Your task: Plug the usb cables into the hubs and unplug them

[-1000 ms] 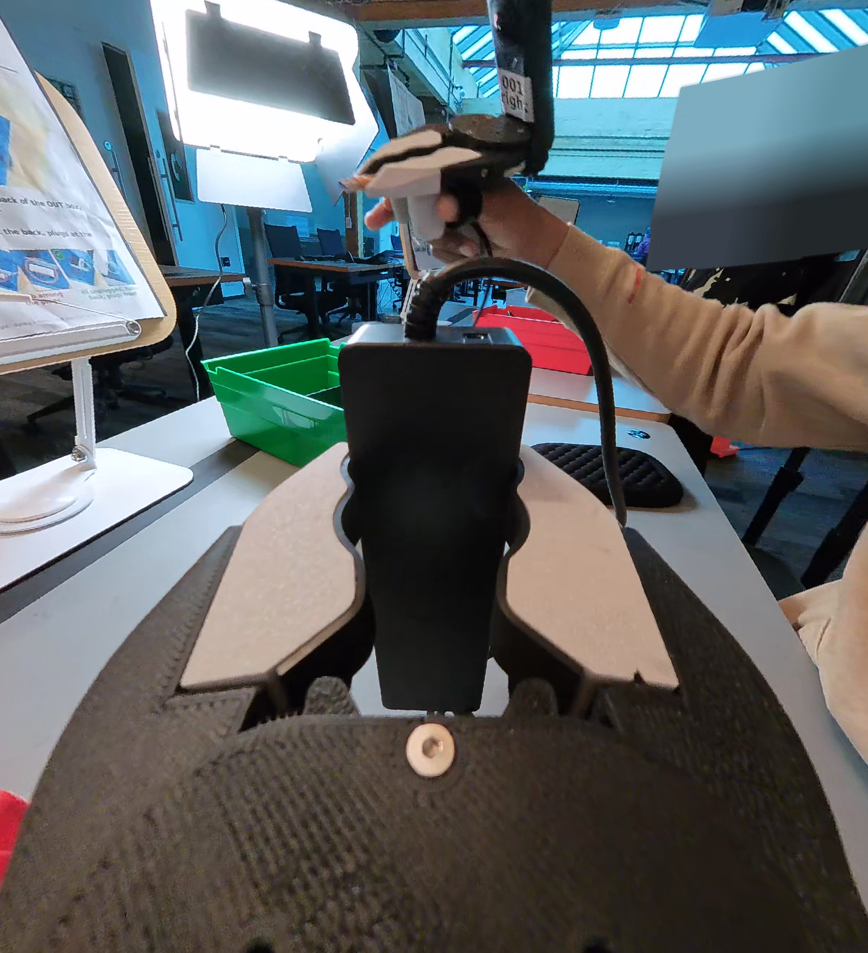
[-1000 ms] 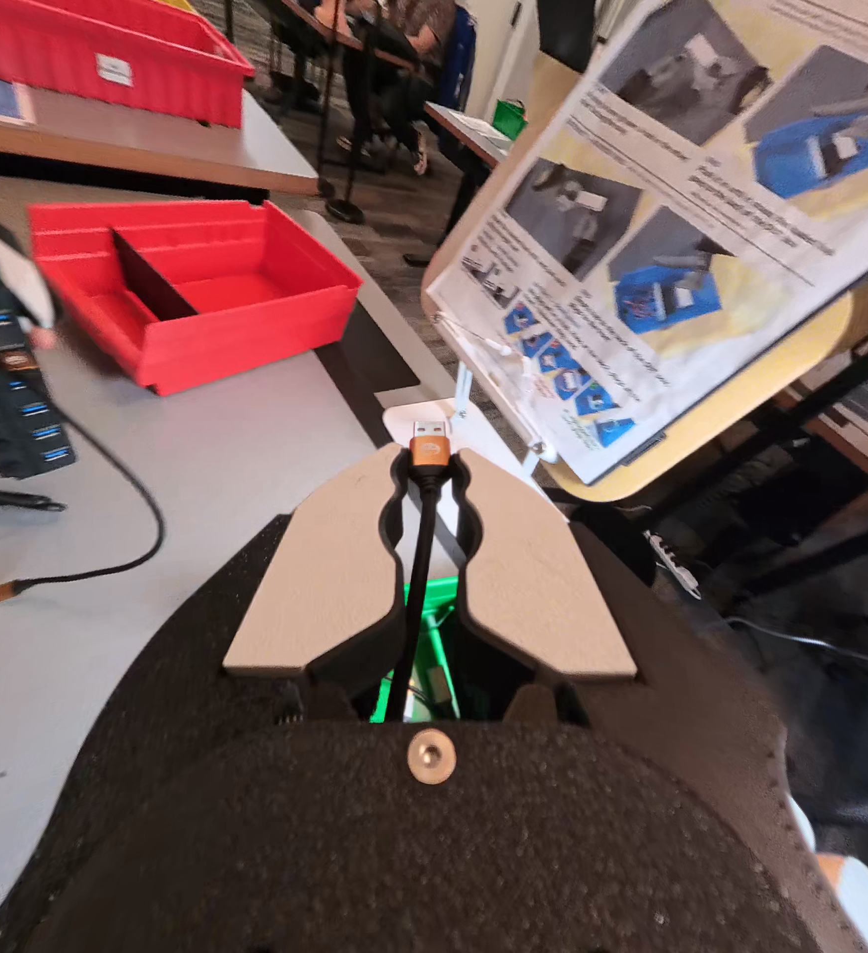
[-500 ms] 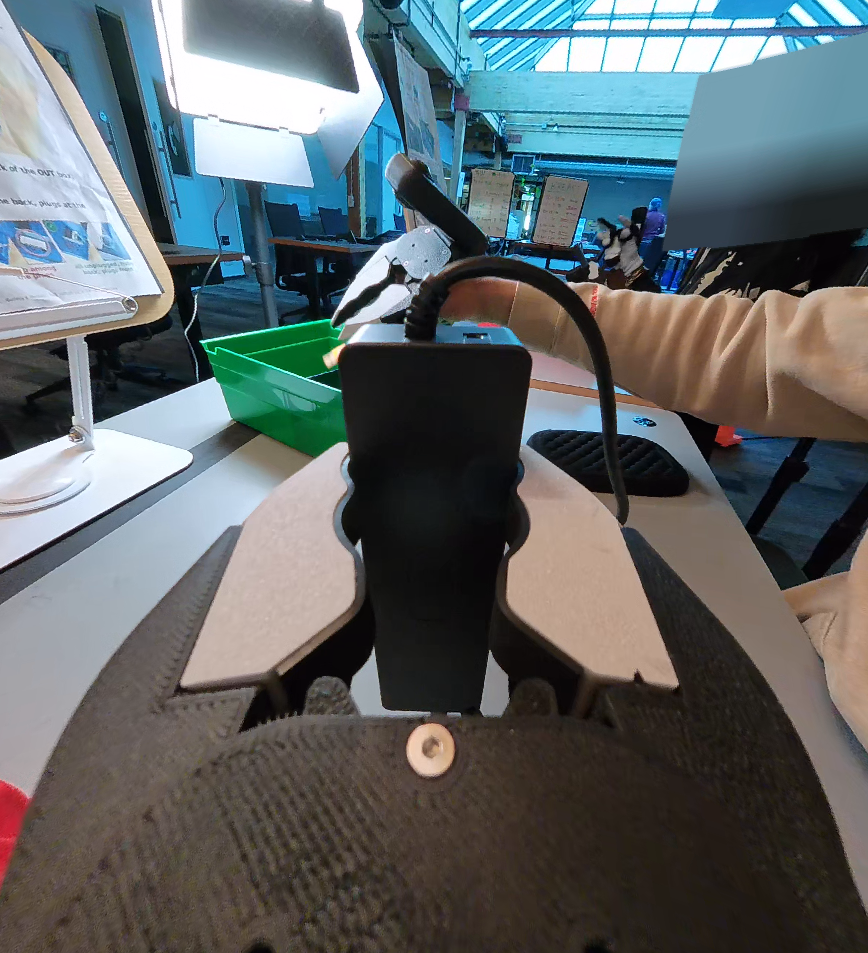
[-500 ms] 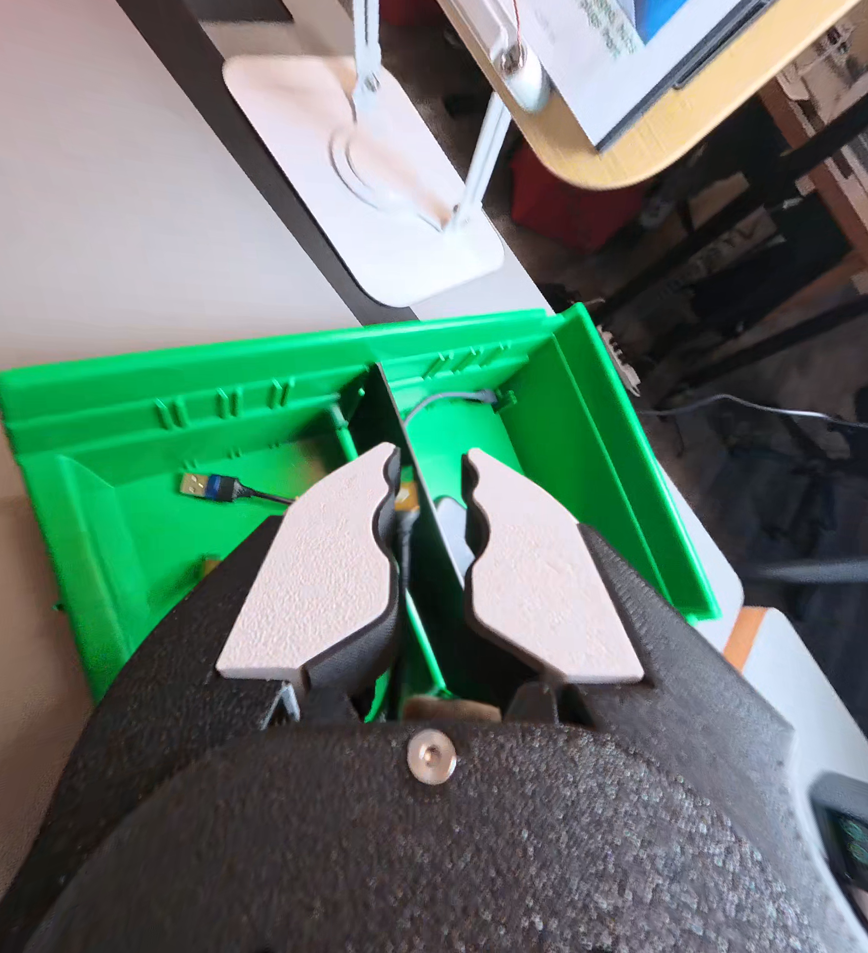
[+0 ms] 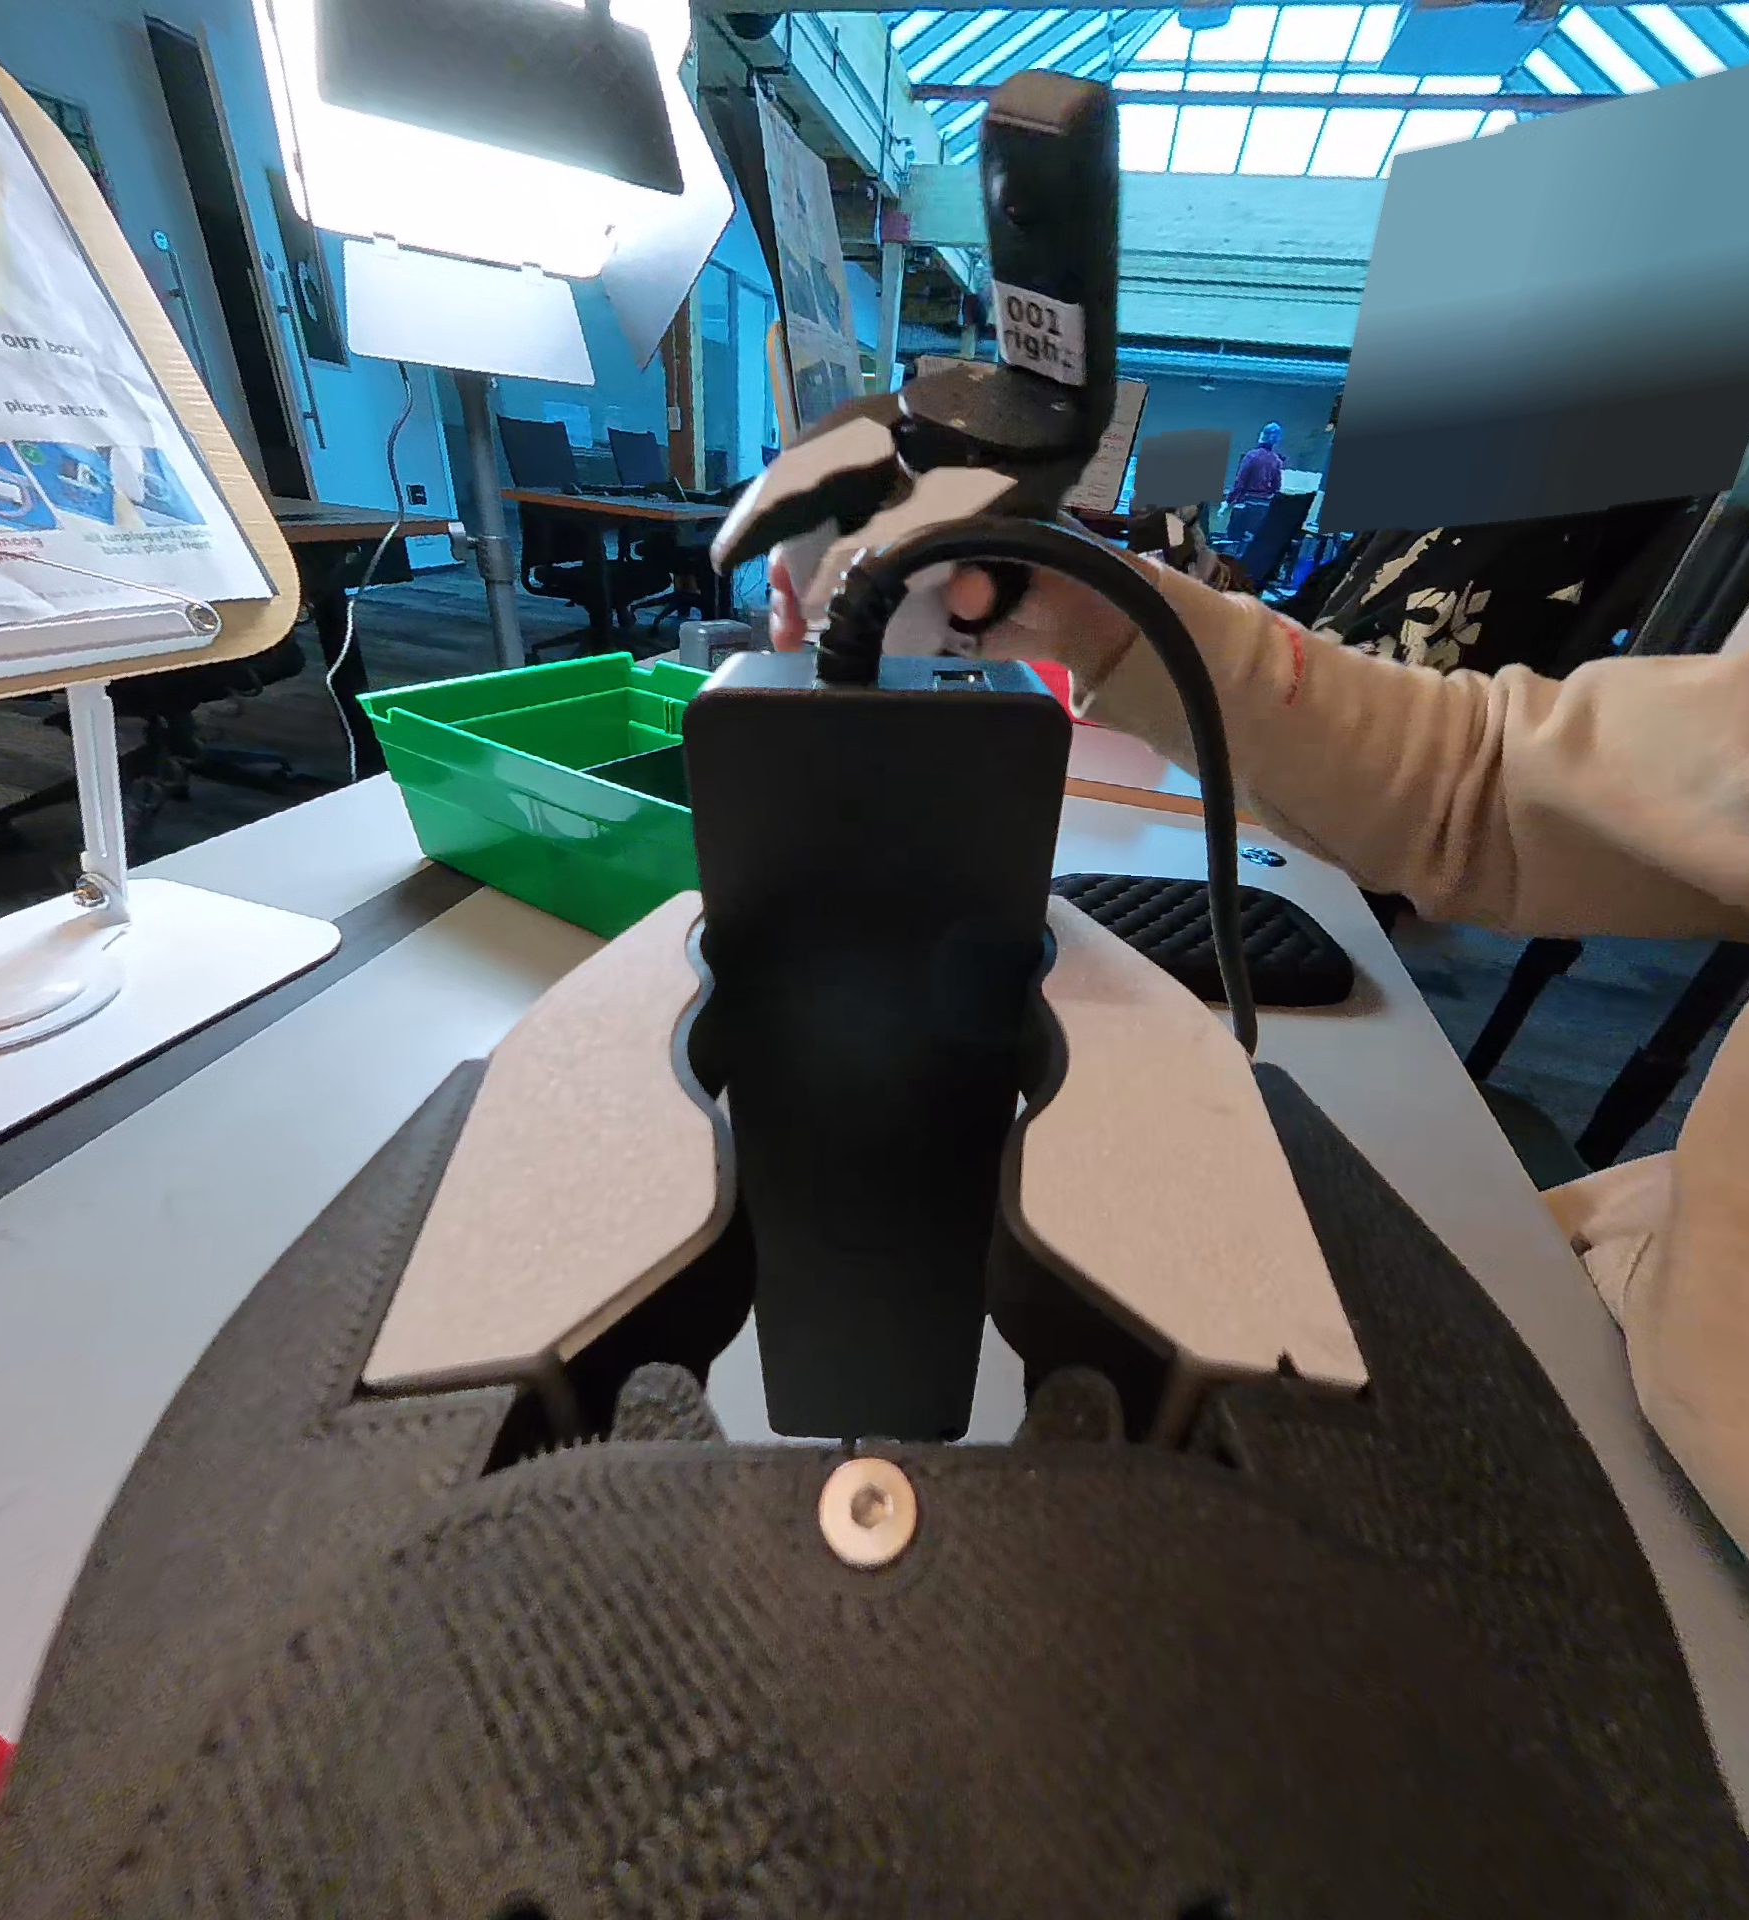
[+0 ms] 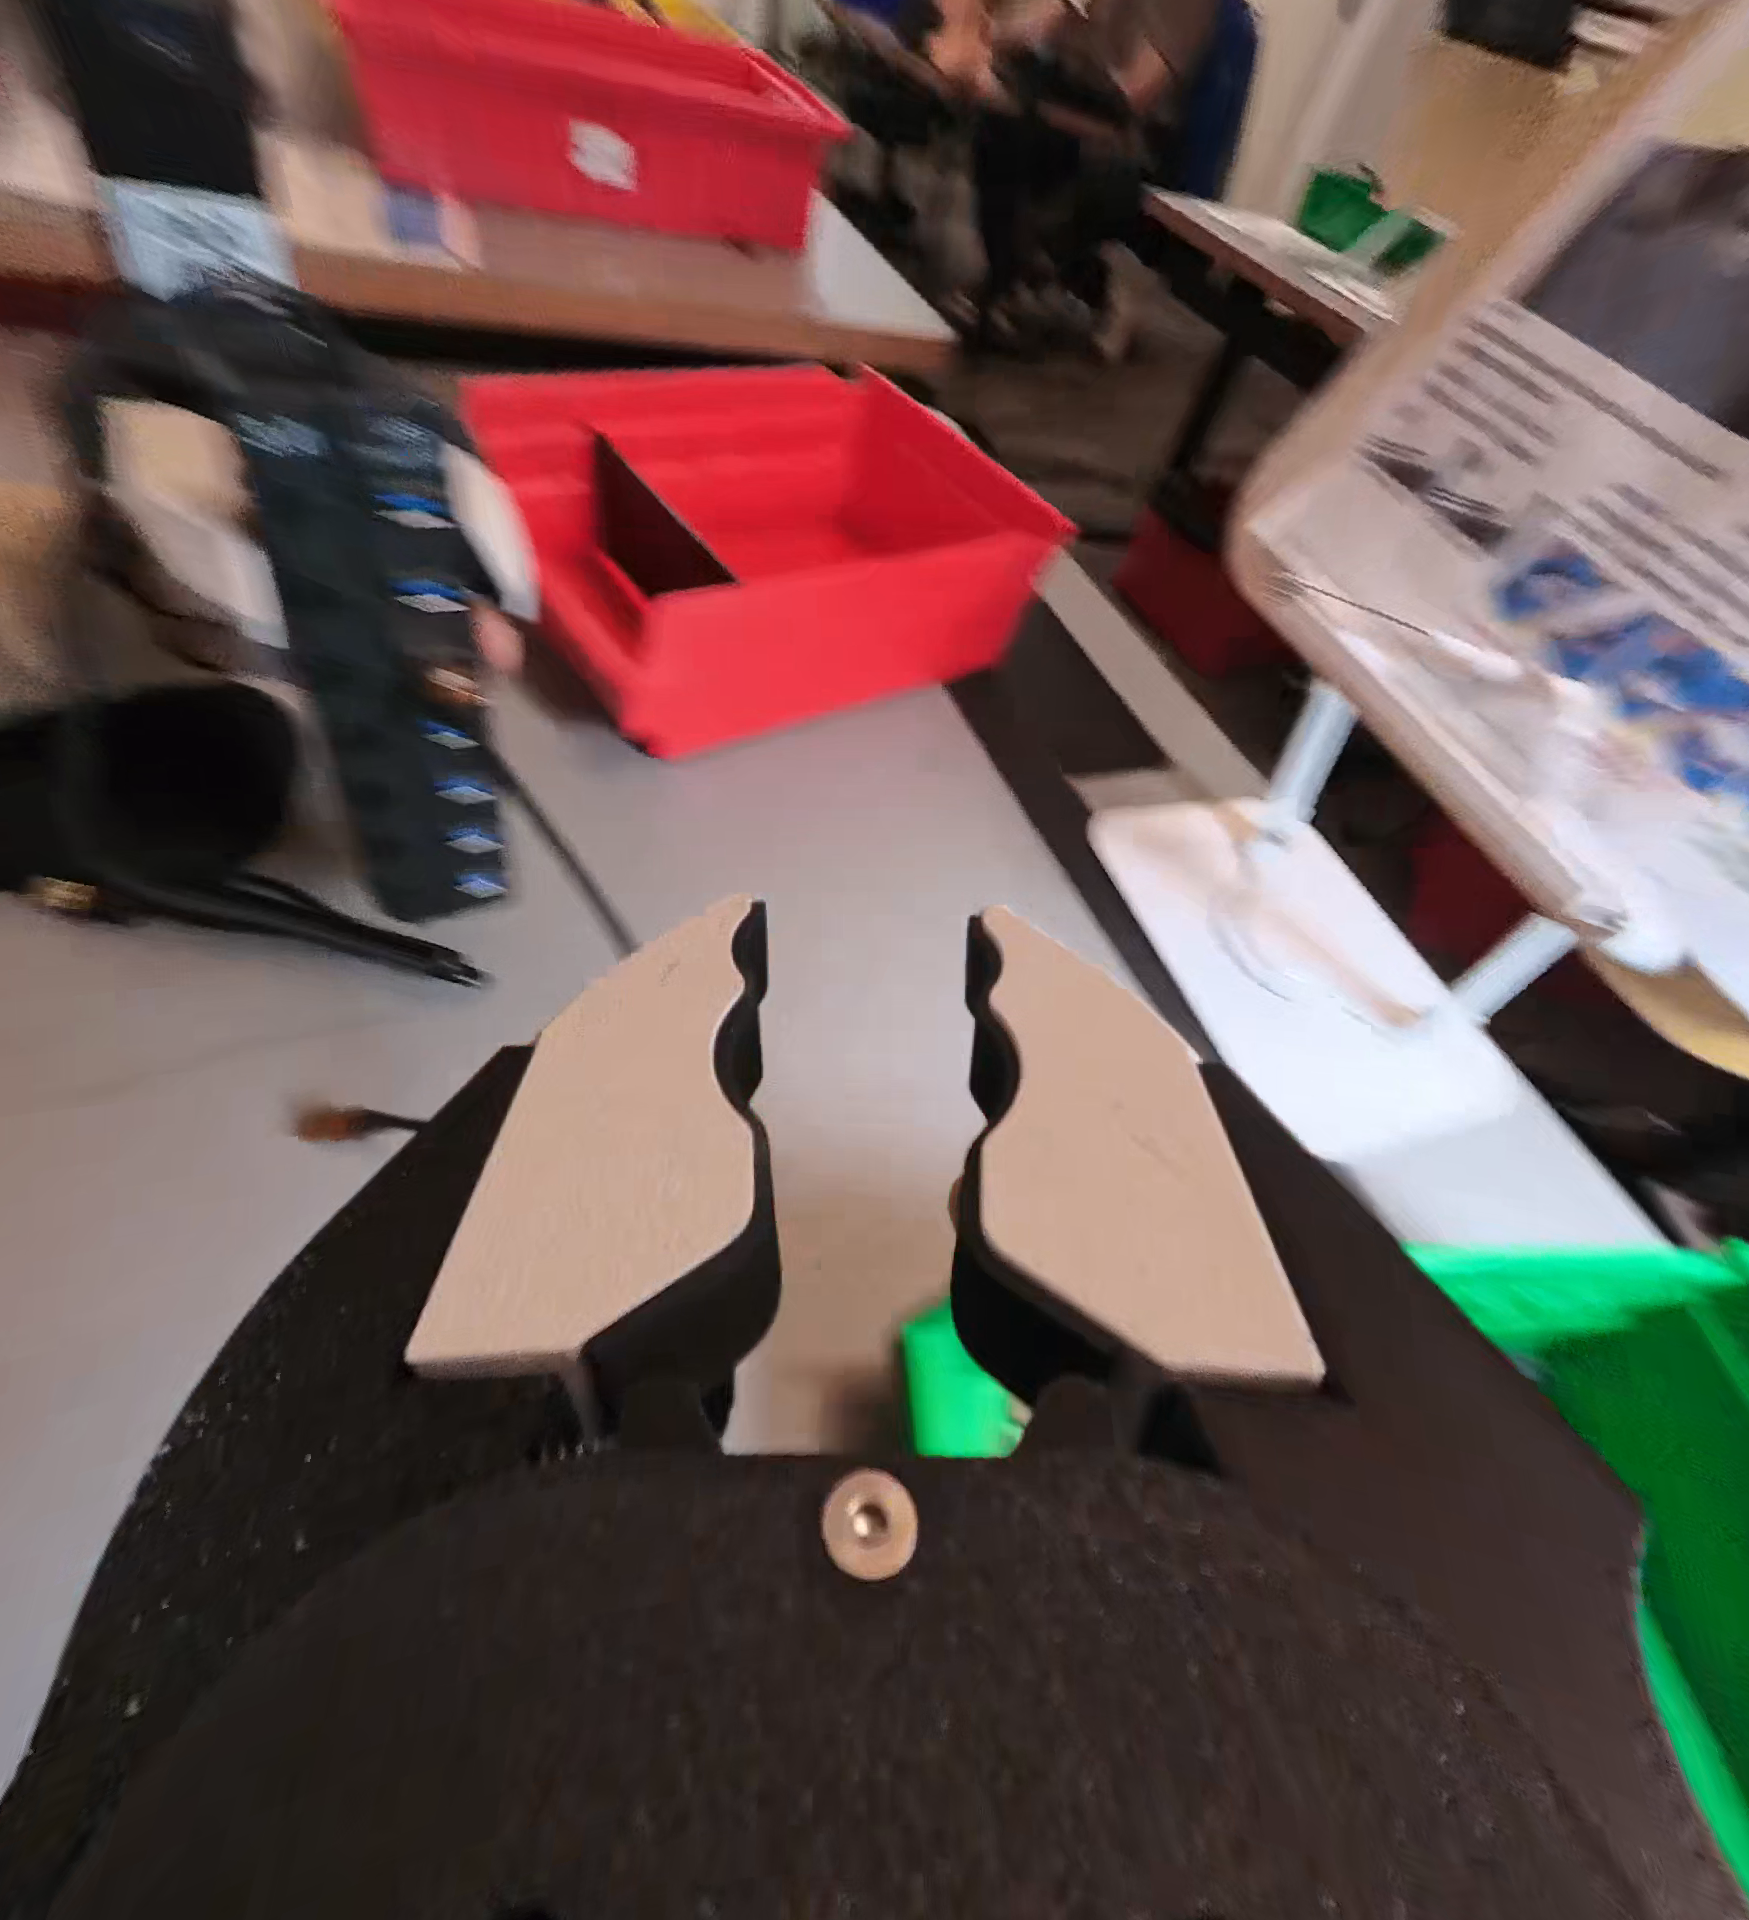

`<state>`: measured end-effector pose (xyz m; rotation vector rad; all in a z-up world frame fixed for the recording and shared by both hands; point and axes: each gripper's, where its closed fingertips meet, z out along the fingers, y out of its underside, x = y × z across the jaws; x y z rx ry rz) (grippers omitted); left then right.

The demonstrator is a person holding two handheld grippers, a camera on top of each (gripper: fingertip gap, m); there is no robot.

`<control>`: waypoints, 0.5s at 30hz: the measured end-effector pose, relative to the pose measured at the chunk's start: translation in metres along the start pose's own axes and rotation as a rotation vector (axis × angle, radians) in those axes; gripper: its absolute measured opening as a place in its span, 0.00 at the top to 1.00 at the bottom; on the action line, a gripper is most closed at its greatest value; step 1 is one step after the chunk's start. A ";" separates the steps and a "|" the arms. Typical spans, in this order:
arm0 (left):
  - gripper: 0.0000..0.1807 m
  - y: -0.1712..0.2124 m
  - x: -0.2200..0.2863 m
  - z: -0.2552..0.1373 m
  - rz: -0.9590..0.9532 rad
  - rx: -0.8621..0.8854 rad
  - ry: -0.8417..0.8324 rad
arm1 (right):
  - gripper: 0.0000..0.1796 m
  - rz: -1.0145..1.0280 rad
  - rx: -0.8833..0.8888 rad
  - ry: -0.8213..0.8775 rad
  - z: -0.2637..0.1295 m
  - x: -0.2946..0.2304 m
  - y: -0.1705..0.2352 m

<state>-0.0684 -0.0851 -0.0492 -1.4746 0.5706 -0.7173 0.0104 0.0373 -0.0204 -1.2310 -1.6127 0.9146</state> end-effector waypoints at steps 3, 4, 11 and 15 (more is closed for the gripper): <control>0.70 0.001 0.003 0.001 0.003 0.003 0.013 | 0.80 0.038 0.083 -0.169 0.021 -0.061 -0.007; 0.70 0.001 0.005 0.002 0.006 0.005 0.023 | 0.80 0.033 0.092 -0.196 0.028 -0.076 -0.005; 0.70 0.007 0.014 0.008 0.038 -0.003 0.051 | 0.84 0.111 0.157 -0.340 0.056 -0.138 0.000; 0.70 0.002 0.013 0.009 0.027 0.032 0.024 | 0.82 0.215 0.211 -0.330 0.073 -0.145 0.011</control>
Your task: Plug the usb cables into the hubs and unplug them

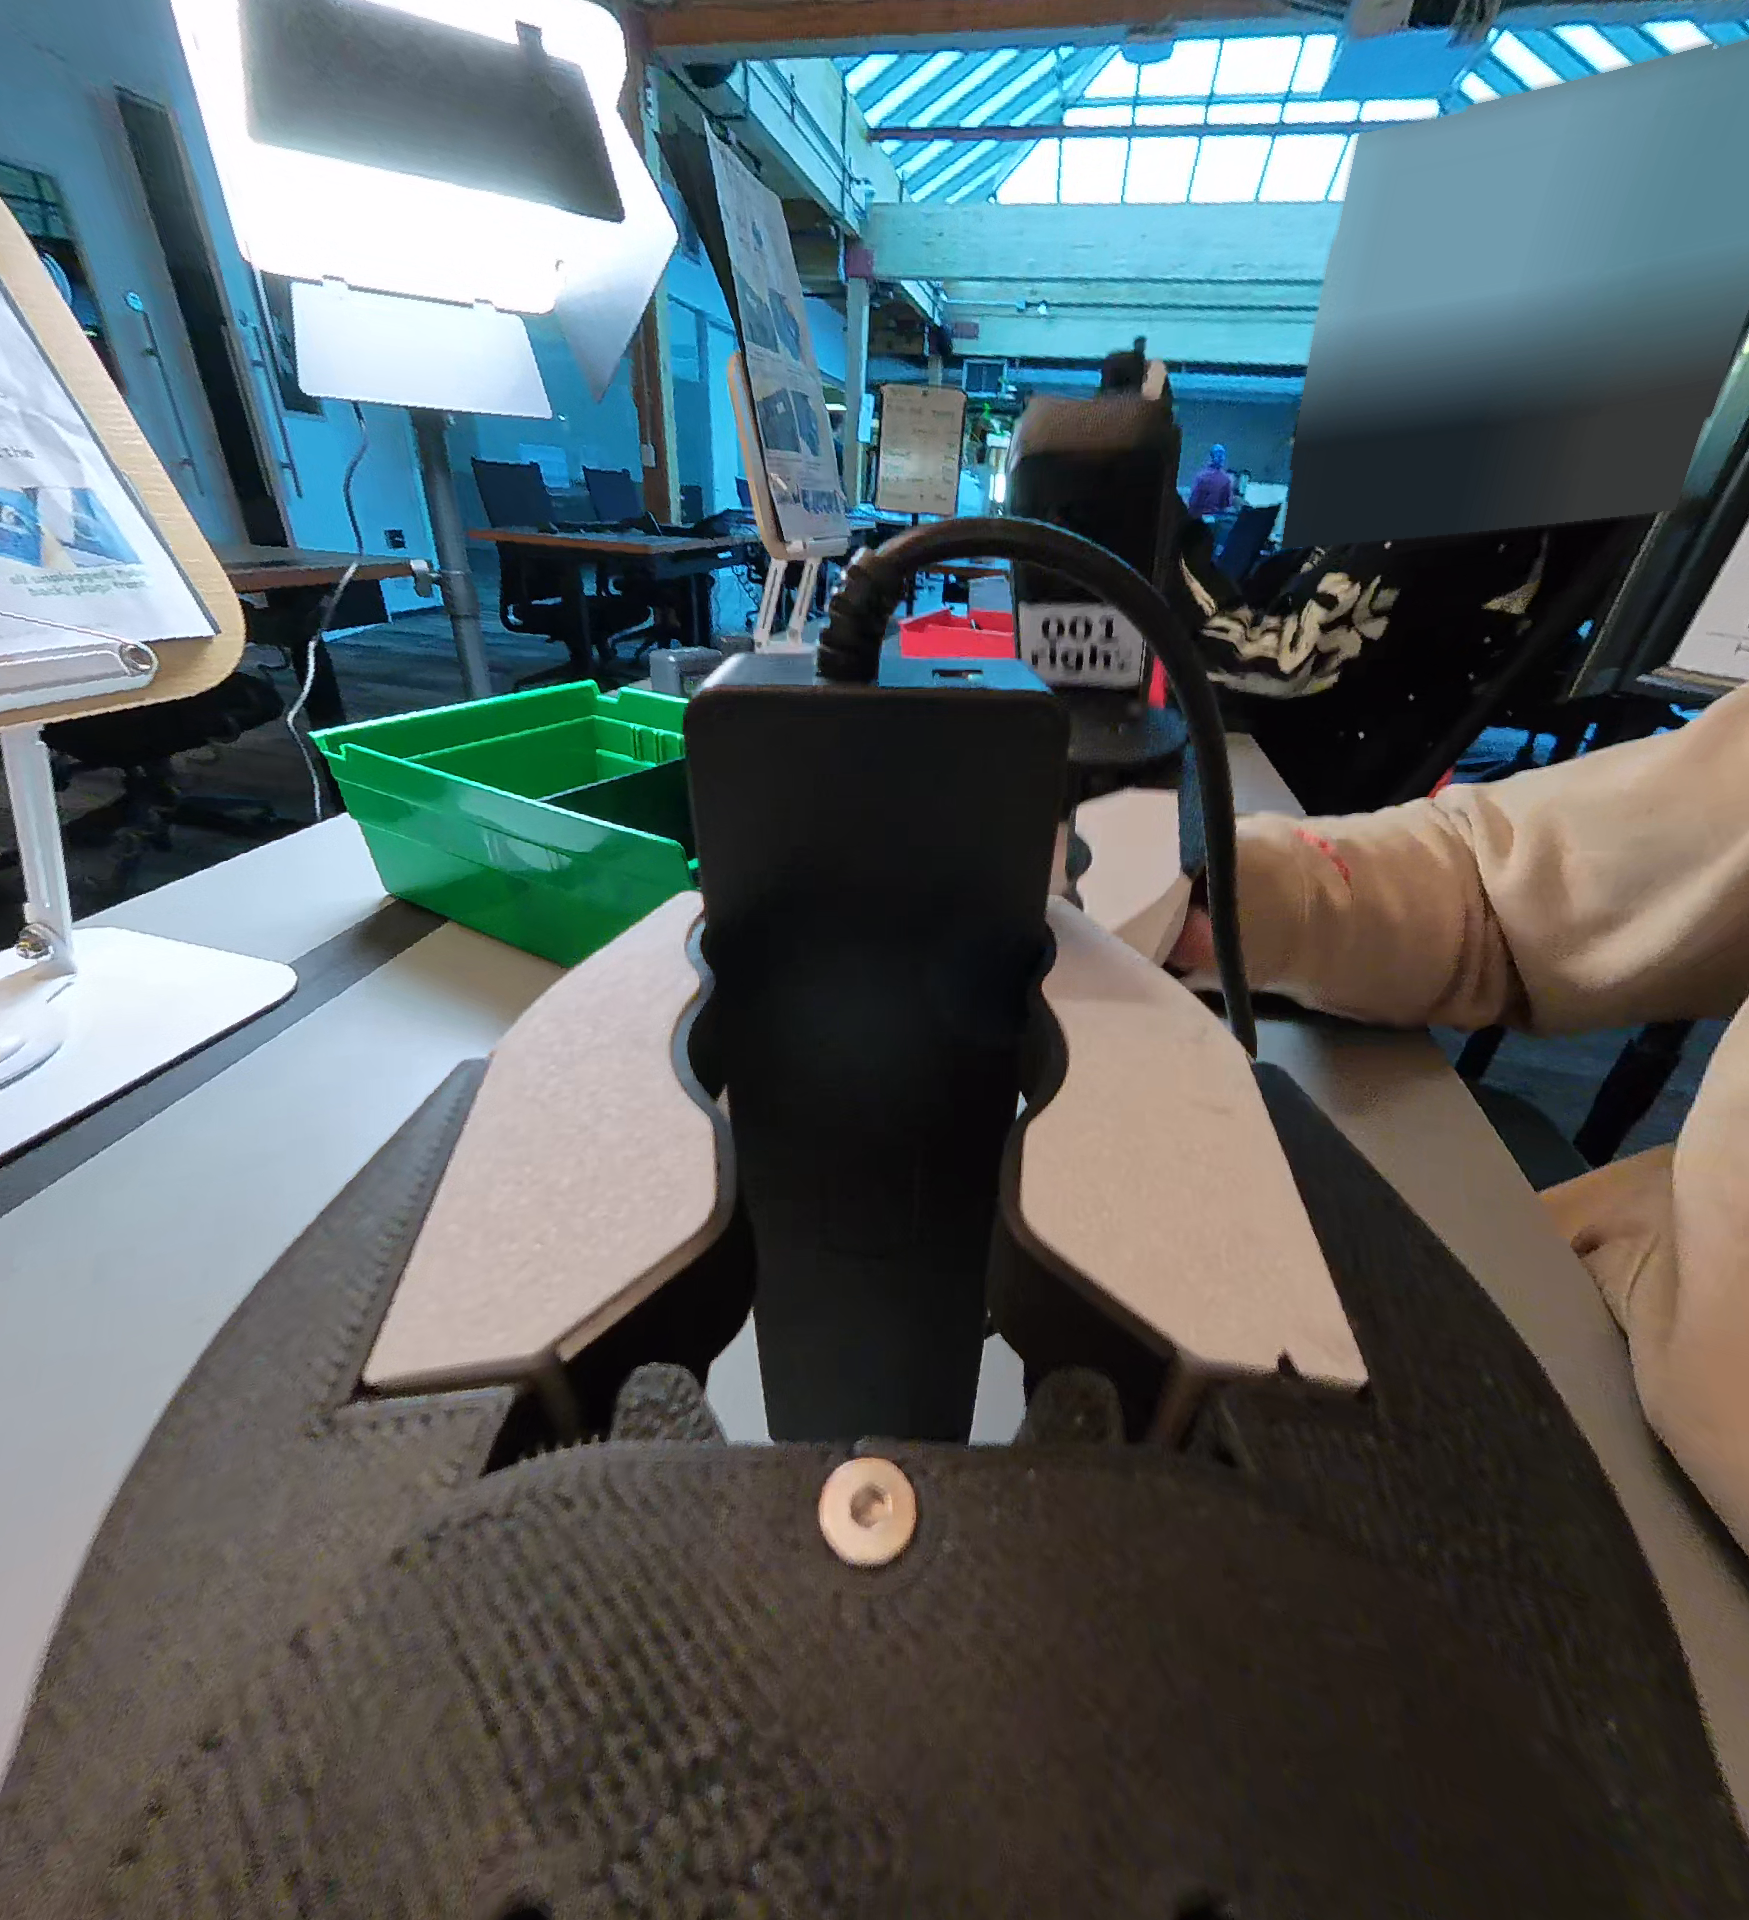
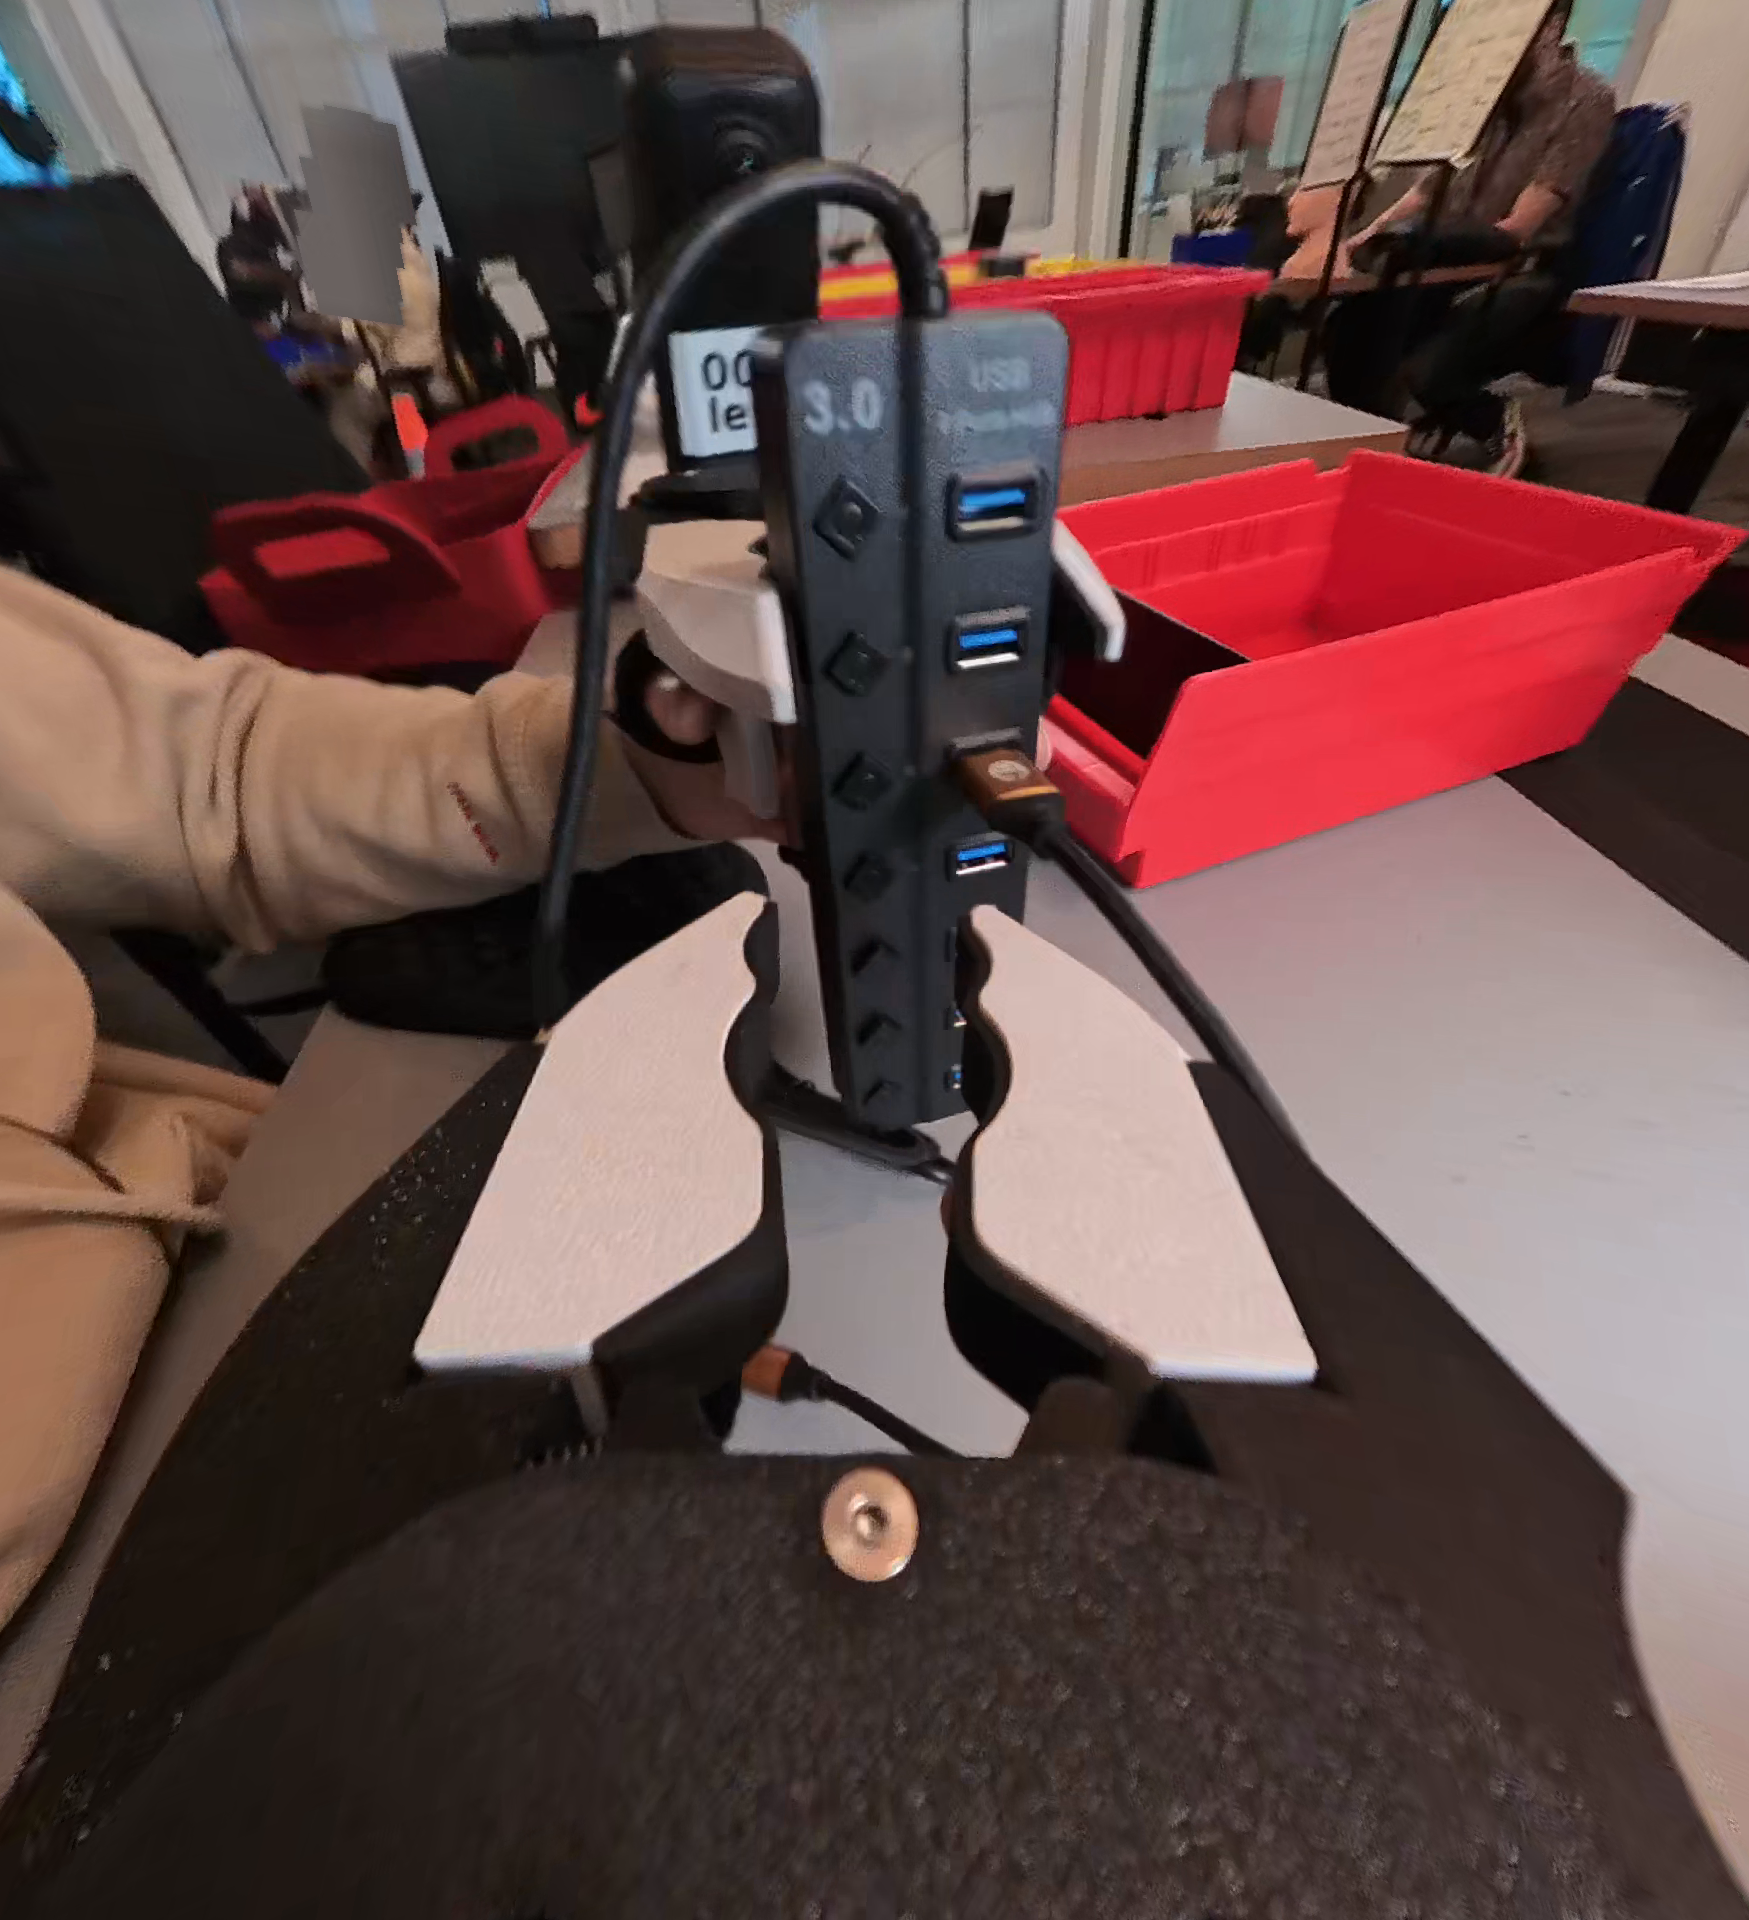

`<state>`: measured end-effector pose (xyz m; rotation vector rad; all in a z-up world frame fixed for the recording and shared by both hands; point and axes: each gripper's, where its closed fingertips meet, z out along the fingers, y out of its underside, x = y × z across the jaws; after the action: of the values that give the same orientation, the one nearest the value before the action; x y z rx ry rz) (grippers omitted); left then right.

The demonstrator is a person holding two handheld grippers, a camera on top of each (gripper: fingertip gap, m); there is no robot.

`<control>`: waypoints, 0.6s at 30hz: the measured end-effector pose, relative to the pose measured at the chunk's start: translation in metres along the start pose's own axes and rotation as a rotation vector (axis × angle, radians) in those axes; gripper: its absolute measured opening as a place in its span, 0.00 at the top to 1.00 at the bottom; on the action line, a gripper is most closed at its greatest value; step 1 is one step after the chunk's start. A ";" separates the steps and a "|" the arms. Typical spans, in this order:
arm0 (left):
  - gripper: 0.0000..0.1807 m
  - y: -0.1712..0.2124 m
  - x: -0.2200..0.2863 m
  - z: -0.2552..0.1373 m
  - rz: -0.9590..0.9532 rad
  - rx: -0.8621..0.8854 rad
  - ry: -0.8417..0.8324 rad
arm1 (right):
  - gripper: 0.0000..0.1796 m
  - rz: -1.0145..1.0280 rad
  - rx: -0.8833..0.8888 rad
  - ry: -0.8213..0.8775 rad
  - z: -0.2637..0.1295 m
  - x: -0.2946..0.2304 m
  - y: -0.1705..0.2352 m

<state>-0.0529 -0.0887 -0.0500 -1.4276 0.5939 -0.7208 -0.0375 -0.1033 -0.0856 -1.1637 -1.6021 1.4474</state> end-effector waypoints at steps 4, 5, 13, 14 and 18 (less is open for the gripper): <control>0.70 -0.008 0.004 0.001 -0.068 0.060 0.024 | 0.80 0.102 0.131 0.049 -0.001 0.015 -0.006; 0.70 -0.009 0.007 0.002 -0.095 0.072 0.044 | 0.80 0.116 0.159 0.051 -0.003 0.017 -0.009; 0.70 -0.001 0.031 0.016 -0.139 0.028 0.147 | 0.89 0.096 0.199 -0.076 -0.004 -0.002 -0.013; 0.70 -0.001 0.032 0.016 -0.138 0.025 0.153 | 0.90 0.091 0.203 -0.074 -0.004 -0.002 -0.012; 0.70 0.001 0.034 0.017 -0.128 0.008 0.149 | 0.90 0.103 0.224 -0.090 -0.006 -0.003 -0.013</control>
<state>-0.0179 -0.1026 -0.0476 -1.4217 0.6176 -0.9366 -0.0334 -0.1036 -0.0715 -1.0777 -1.4129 1.7188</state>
